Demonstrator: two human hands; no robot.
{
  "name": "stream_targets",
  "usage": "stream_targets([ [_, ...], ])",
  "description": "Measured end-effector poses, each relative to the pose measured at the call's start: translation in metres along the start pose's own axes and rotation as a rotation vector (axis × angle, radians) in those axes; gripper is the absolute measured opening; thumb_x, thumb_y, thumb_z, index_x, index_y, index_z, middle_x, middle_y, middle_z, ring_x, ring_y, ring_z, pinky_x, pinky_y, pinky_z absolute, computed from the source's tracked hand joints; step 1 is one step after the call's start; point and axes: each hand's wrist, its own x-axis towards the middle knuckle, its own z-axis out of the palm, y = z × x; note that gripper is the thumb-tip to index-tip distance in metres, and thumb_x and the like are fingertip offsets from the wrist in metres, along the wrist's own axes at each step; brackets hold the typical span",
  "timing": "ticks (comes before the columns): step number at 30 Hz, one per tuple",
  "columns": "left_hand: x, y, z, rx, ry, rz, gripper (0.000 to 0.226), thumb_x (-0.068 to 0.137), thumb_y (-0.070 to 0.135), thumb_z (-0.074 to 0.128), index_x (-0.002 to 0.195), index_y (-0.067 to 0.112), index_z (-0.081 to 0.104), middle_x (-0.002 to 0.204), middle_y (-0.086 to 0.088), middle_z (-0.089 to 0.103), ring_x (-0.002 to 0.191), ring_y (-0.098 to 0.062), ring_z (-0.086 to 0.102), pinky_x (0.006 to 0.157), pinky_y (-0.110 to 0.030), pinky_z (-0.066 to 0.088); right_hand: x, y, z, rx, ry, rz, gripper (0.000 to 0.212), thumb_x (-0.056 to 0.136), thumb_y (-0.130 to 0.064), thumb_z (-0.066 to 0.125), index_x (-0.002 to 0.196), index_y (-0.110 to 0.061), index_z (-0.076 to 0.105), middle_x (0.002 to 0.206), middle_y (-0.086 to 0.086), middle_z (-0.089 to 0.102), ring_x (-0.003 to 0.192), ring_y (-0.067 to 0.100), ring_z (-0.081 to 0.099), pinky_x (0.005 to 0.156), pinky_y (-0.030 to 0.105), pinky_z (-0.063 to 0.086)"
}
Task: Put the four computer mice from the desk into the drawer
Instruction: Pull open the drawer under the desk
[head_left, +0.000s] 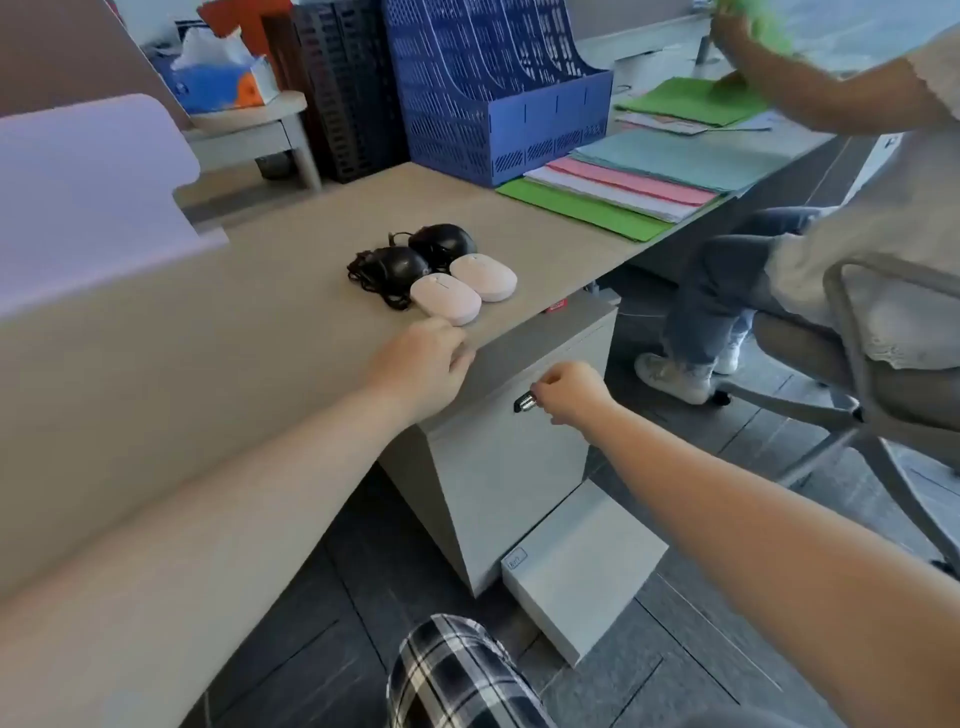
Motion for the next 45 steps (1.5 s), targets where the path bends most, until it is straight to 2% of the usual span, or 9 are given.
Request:
stream_targets([
  [6, 0.011, -0.015, 0.004, 0.030, -0.015, 0.010, 0.028, 0.093, 0.022, 0.048, 0.091, 0.003, 0.069, 0.098, -0.013, 0.065, 0.094, -0.031, 0.058, 0.070, -0.041, 0.049, 0.010, 0.036, 0.017, -0.558, -0.101, -0.219, 0.036, 0.098, -0.019, 0.040, 0.131, -0.015, 0.056, 0.128, 0.011, 0.061, 0.113, 0.032, 0.059, 0.088, 0.037, 0.051],
  [17, 0.019, -0.018, 0.006, 0.095, 0.044, 0.024, 0.026, 0.091, 0.021, 0.049, 0.089, 0.006, 0.069, 0.092, -0.012, 0.065, 0.090, -0.032, 0.057, 0.059, -0.032, 0.038, 0.020, 0.043, 0.023, -0.988, -0.071, -0.523, 0.024, 0.093, -0.009, 0.052, 0.116, -0.008, 0.057, 0.124, 0.010, 0.051, 0.117, 0.030, 0.046, 0.065, 0.038, 0.050],
  [23, 0.017, -0.015, 0.005, 0.116, 0.036, 0.019, 0.025, 0.090, 0.023, 0.048, 0.094, 0.008, 0.069, 0.098, -0.010, 0.064, 0.094, -0.030, 0.057, 0.061, -0.034, 0.042, 0.016, 0.035, 0.029, -1.224, -0.028, -0.704, 0.044, 0.012, 0.002, 0.085, 0.049, -0.008, 0.063, 0.050, 0.007, 0.058, 0.046, 0.025, 0.056, 0.038, 0.018, 0.023],
  [26, 0.018, -0.014, 0.004, 0.127, 0.009, 0.004, 0.025, 0.091, 0.023, 0.048, 0.097, 0.008, 0.068, 0.099, -0.009, 0.063, 0.095, -0.029, 0.056, 0.062, -0.032, 0.037, 0.020, 0.030, 0.031, -1.358, -0.154, -0.675, 0.037, 0.044, -0.002, 0.085, 0.077, -0.004, 0.068, 0.076, 0.013, 0.066, 0.070, 0.029, 0.063, 0.047, 0.026, 0.031],
  [29, 0.017, -0.013, 0.003, 0.136, -0.020, -0.001, 0.025, 0.092, 0.022, 0.048, 0.099, 0.009, 0.068, 0.101, -0.009, 0.063, 0.097, -0.029, 0.056, 0.064, -0.031, 0.036, 0.015, 0.019, 0.027, -1.367, -0.049, -0.632, 0.037, 0.047, -0.008, 0.087, 0.080, -0.006, 0.069, 0.080, 0.012, 0.068, 0.075, 0.026, 0.065, 0.049, 0.026, 0.030],
  [32, 0.015, -0.011, -0.001, 0.139, -0.065, -0.014, 0.026, 0.092, 0.022, 0.047, 0.101, 0.008, 0.066, 0.105, -0.009, 0.062, 0.099, -0.029, 0.055, 0.066, -0.032, 0.039, 0.021, 0.027, 0.032, -1.310, -0.115, -0.621, 0.035, 0.081, 0.007, 0.057, 0.115, 0.000, 0.055, 0.117, 0.017, 0.058, 0.111, 0.033, 0.053, 0.066, 0.033, 0.036],
  [38, 0.011, -0.005, -0.003, 0.132, -0.131, -0.038, 0.028, 0.093, 0.020, 0.045, 0.106, 0.006, 0.064, 0.112, -0.011, 0.061, 0.104, -0.030, 0.054, 0.076, -0.040, 0.048, -0.010, 0.064, 0.008, -1.191, 0.024, -0.745, 0.036, 0.047, -0.009, 0.086, 0.078, -0.012, 0.069, 0.078, 0.005, 0.067, 0.073, 0.024, 0.064, 0.049, 0.029, 0.047],
  [41, 0.012, 0.001, -0.005, 0.147, -0.167, -0.068, 0.029, 0.094, 0.020, 0.043, 0.113, 0.010, 0.063, 0.118, -0.009, 0.058, 0.110, -0.029, 0.052, 0.075, -0.036, 0.045, -0.029, 0.080, -0.015, -1.029, 0.183, -0.926, 0.014, 0.062, -0.027, 0.074, 0.072, -0.018, 0.070, 0.096, 0.007, 0.069, 0.091, 0.026, 0.064, 0.074, 0.035, 0.054],
  [45, 0.011, 0.014, -0.011, 0.170, -0.261, -0.092, 0.028, 0.093, 0.022, 0.047, 0.117, 0.014, 0.059, 0.121, -0.007, 0.055, 0.113, -0.029, 0.052, 0.076, -0.033, 0.042, -0.040, 0.074, -0.024, -0.751, 0.069, -0.828, 0.030, 0.082, -0.035, 0.045, 0.085, -0.013, 0.065, 0.096, 0.007, 0.071, 0.096, 0.027, 0.067, 0.093, 0.043, 0.052],
])
